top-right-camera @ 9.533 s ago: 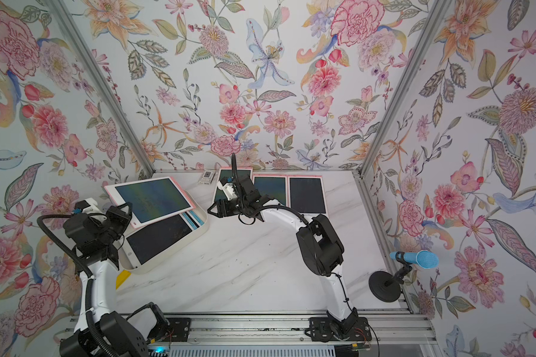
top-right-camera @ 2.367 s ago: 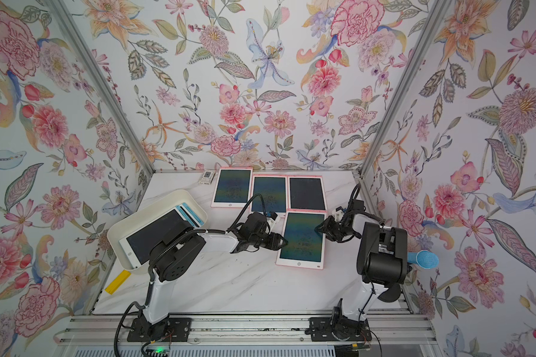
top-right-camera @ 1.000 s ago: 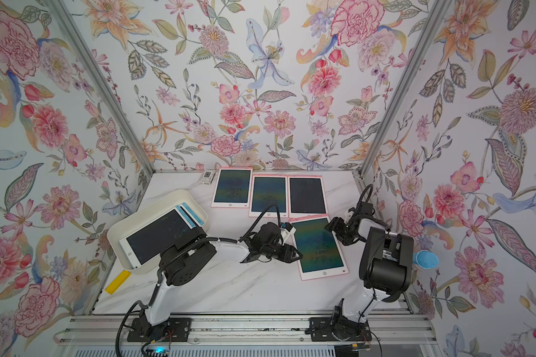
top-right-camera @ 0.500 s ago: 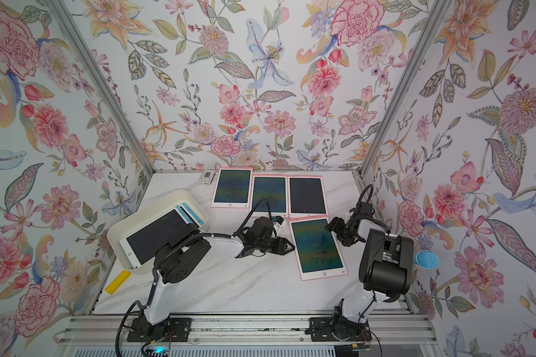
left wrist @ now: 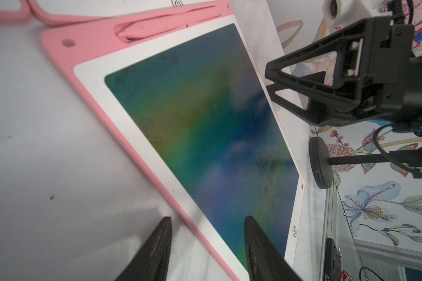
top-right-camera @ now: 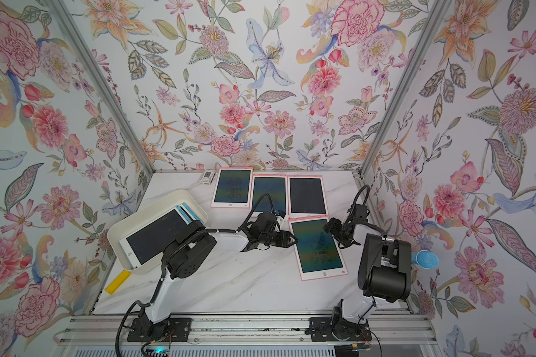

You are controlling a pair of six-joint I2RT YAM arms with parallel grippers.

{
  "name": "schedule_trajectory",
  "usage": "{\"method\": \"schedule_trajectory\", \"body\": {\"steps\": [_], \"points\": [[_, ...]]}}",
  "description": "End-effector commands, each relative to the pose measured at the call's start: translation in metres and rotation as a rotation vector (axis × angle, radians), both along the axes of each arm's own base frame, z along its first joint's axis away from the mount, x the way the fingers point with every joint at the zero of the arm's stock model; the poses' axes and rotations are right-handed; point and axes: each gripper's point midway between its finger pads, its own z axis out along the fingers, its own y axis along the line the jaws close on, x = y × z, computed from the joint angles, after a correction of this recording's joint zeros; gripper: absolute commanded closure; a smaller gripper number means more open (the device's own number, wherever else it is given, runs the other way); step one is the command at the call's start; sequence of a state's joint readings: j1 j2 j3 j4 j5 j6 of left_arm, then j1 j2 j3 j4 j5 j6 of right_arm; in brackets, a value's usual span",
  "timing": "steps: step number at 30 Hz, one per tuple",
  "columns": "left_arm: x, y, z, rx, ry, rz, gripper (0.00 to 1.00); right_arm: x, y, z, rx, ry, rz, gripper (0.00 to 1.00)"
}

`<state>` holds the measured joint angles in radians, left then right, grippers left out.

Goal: Take out the writing tablet from the storage box
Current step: Place the writing tablet at the center of the board.

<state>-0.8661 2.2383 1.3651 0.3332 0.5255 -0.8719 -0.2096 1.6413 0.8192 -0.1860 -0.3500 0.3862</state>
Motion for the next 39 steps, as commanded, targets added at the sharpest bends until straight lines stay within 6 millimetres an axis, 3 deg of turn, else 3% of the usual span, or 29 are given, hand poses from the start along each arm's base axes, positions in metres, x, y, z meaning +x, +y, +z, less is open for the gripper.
{"method": "schedule_trajectory", "body": {"steps": [1,8,14,21,28,35,39], "points": [[-0.015,-0.001,-0.03,0.072,0.06,-0.037,0.49,-0.095,0.012,-0.057,0.037,0.377,-0.055,0.25],[-0.023,-0.009,-0.028,0.063,0.055,-0.063,0.49,-0.111,0.014,-0.059,0.039,0.389,-0.039,0.26],[-0.029,-0.006,-0.026,0.047,0.064,-0.061,0.5,-0.098,0.012,-0.052,0.04,0.365,-0.025,0.25],[-0.051,-0.01,-0.014,0.025,0.07,-0.082,0.5,-0.107,0.013,-0.056,0.035,0.381,-0.021,0.26],[-0.064,-0.006,-0.016,0.03,0.08,-0.078,0.5,-0.115,0.017,-0.059,0.013,0.389,-0.005,0.26],[-0.058,-0.006,-0.017,0.034,0.07,-0.066,0.5,-0.116,0.017,-0.058,0.003,0.39,-0.009,0.25],[-0.04,-0.002,-0.014,0.03,0.06,-0.036,0.5,-0.119,0.016,-0.055,-0.002,0.385,-0.018,0.25]]}}
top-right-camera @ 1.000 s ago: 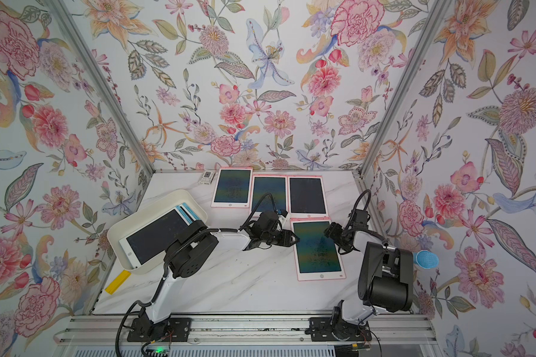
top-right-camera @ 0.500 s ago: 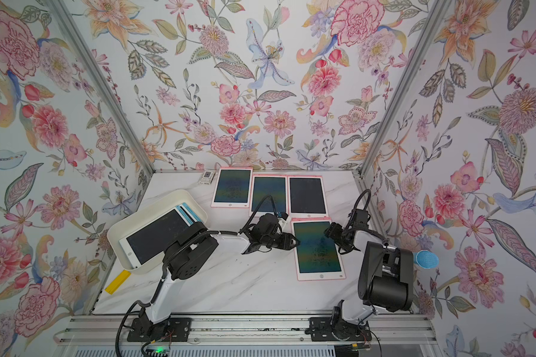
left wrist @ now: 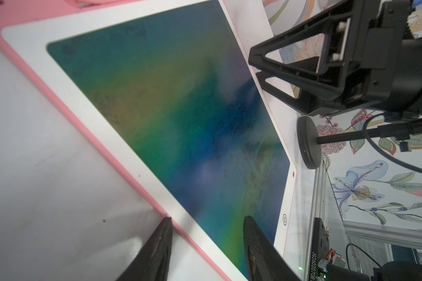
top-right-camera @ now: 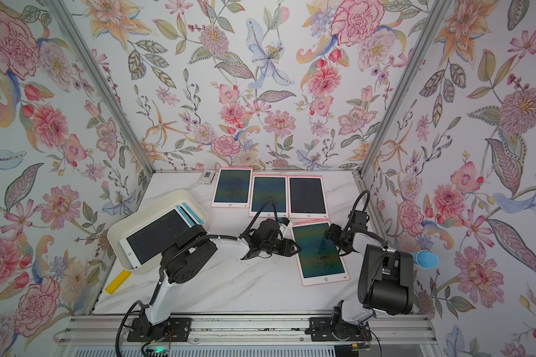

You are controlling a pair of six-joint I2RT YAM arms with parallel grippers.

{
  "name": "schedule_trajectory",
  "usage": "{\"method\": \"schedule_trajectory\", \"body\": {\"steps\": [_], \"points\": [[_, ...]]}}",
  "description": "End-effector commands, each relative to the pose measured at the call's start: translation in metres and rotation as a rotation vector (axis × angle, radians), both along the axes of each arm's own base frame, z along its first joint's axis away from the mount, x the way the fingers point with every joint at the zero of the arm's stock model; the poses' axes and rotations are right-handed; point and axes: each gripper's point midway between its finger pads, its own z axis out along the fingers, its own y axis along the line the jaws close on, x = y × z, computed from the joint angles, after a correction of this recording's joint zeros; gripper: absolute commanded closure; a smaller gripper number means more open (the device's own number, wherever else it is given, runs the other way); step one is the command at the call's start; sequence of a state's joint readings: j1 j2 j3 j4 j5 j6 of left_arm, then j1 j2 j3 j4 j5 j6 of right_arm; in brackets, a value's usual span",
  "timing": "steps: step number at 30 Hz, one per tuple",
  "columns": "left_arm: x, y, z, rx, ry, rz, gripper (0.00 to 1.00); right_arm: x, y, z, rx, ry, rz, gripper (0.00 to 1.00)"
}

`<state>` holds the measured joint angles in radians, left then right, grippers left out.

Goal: Take out the writing tablet from the storage box
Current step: Place the writing tablet at the center of the board.

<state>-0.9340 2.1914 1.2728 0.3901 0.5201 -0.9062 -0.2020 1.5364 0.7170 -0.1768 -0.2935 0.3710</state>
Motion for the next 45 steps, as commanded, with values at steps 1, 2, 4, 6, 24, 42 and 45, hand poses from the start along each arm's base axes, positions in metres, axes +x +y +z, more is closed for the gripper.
{"method": "schedule_trajectory", "body": {"steps": [1,2,4,6,24,42,45], "points": [[0.008,0.01,-0.014,0.043,0.035,0.023,0.5,-0.095,0.018,-0.054,0.056,0.388,-0.027,0.26],[0.014,0.012,-0.011,0.038,0.029,0.033,0.5,-0.095,0.018,-0.054,0.057,0.389,-0.027,0.28],[0.022,0.015,-0.007,0.034,0.024,0.048,0.5,-0.096,0.017,-0.055,0.054,0.396,-0.028,0.28],[0.03,0.017,-0.006,0.03,0.018,0.062,0.5,-0.097,0.015,-0.057,0.046,0.402,-0.032,0.28],[0.07,0.002,-0.005,-0.019,0.031,0.045,0.5,-0.088,0.005,-0.05,0.029,0.391,-0.059,0.26],[0.106,0.138,0.043,0.203,-0.12,0.287,0.48,0.035,-0.04,0.029,-0.203,0.121,-0.075,0.15],[0.12,0.174,0.086,0.275,-0.229,0.369,0.48,0.07,-0.017,0.067,-0.233,0.008,0.024,0.17]]}}
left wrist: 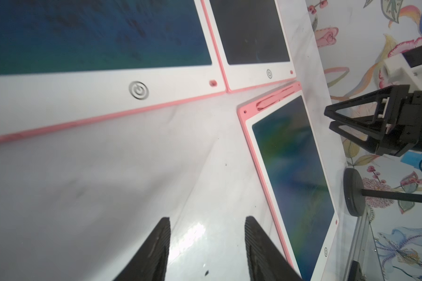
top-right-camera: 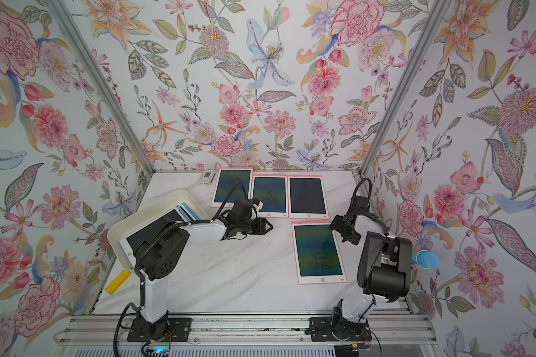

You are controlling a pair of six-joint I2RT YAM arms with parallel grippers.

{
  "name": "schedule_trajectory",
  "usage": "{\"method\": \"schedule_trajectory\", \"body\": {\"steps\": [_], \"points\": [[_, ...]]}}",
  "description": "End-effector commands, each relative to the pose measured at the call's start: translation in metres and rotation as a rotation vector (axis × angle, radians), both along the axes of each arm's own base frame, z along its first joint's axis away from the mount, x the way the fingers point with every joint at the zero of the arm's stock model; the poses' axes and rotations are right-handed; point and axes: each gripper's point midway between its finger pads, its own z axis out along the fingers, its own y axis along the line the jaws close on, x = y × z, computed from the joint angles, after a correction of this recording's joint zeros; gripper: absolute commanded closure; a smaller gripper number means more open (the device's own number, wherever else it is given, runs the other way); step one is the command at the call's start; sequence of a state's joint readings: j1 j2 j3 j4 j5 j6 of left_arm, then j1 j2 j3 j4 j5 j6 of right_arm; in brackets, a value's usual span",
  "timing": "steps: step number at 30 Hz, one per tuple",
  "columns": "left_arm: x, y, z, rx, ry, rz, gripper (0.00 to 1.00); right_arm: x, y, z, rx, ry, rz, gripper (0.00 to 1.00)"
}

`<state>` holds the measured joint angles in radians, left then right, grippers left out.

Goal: Take out the writing tablet from the storage box
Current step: Place the writing tablet at the center of the board, then adjust the storage box at the center of the board.

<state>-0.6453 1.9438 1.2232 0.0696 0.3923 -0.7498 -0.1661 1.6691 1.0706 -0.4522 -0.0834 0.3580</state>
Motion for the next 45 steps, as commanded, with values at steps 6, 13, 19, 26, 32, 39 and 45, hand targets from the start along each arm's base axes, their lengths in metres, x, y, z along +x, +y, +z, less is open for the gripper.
{"method": "schedule_trajectory", "body": {"steps": [6,13,19,26,32,39,45], "points": [[0.021,0.127,0.116,0.285,-0.267,0.28,0.44,0.067,0.114,0.083,-0.021,-0.206,0.309,0.19],[-0.001,0.292,0.09,0.399,-0.141,0.605,0.43,0.076,0.281,0.106,0.12,-0.28,0.607,0.2],[-0.031,0.4,0.048,0.362,-0.012,0.859,0.41,0.073,0.399,0.119,0.256,-0.317,0.904,0.22],[-0.024,0.427,0.032,0.342,0.014,0.927,0.41,0.06,0.508,0.117,0.388,-0.362,1.132,0.25],[-0.012,0.407,0.012,0.278,0.048,0.85,0.44,0.044,0.566,0.106,0.455,-0.397,1.231,0.28],[-0.015,0.367,-0.01,0.247,0.087,0.74,0.45,0.035,0.584,0.104,0.445,-0.428,1.269,0.3],[-0.015,0.337,-0.015,0.223,0.094,0.674,0.46,0.03,0.585,0.1,0.453,-0.413,1.282,0.33]]}}
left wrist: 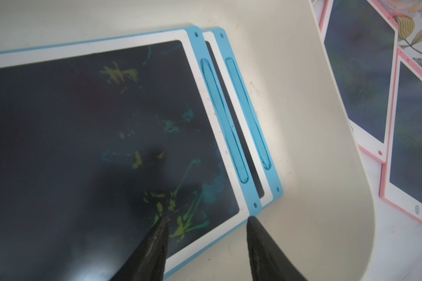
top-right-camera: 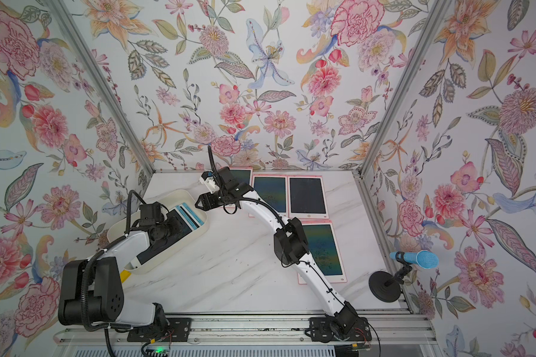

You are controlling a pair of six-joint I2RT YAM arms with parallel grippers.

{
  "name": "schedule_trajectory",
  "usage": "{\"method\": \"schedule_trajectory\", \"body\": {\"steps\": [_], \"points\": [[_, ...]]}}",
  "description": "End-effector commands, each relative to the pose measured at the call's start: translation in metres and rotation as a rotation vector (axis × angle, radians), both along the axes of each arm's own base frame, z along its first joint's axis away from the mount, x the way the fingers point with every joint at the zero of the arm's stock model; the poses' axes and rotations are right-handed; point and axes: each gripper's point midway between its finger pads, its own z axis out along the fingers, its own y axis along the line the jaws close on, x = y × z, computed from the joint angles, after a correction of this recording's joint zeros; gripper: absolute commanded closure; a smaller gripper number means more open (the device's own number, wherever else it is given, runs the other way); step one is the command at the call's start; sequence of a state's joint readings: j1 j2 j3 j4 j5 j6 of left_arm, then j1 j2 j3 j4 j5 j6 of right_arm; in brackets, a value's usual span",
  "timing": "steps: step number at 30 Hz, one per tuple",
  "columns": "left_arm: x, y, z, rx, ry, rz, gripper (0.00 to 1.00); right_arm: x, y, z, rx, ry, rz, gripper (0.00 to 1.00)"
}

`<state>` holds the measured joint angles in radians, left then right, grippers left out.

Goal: Take out the writing tablet from the storage box
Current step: Adjust the storage box at the center of the board.

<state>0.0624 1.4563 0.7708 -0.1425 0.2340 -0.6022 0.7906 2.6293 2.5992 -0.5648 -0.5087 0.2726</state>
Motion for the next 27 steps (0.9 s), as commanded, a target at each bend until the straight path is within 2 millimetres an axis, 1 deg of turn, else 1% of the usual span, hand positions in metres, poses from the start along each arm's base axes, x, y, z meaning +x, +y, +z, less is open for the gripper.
{"method": "schedule_trajectory", "body": {"steps": [1,5,8,10,12,16,19,23,26,27], "points": [[0.0,-0.018,-0.008,-0.037,0.013,-0.04,0.46,-0.001,0.0,0.011,0.017,-0.023,0.02,0.33],[-0.01,-0.043,-0.019,-0.082,0.035,-0.098,0.48,-0.002,-0.002,0.017,0.022,-0.027,0.032,0.34],[-0.019,-0.055,-0.028,-0.118,0.052,-0.127,0.48,-0.004,-0.004,0.018,0.017,-0.038,0.04,0.33],[-0.026,-0.059,-0.032,-0.119,0.066,-0.136,0.49,-0.005,-0.004,0.015,0.012,-0.033,0.042,0.33],[-0.033,-0.065,-0.031,-0.131,0.067,-0.15,0.49,-0.006,-0.004,0.012,0.007,-0.026,0.047,0.33],[-0.05,-0.078,-0.024,-0.165,0.052,-0.178,0.49,-0.013,-0.004,0.017,0.002,-0.037,0.074,0.33],[-0.067,-0.084,-0.029,-0.186,0.071,-0.19,0.49,-0.019,-0.008,0.021,-0.011,-0.022,0.085,0.33],[-0.089,-0.094,-0.034,-0.213,0.08,-0.199,0.5,-0.029,-0.014,0.014,-0.052,0.024,0.074,0.36],[-0.104,-0.106,-0.032,-0.243,0.077,-0.206,0.51,-0.043,-0.018,0.013,-0.111,-0.005,0.064,0.36],[-0.111,-0.11,-0.034,-0.261,0.077,-0.204,0.51,-0.044,-0.021,0.013,-0.143,-0.031,0.037,0.36]]}}
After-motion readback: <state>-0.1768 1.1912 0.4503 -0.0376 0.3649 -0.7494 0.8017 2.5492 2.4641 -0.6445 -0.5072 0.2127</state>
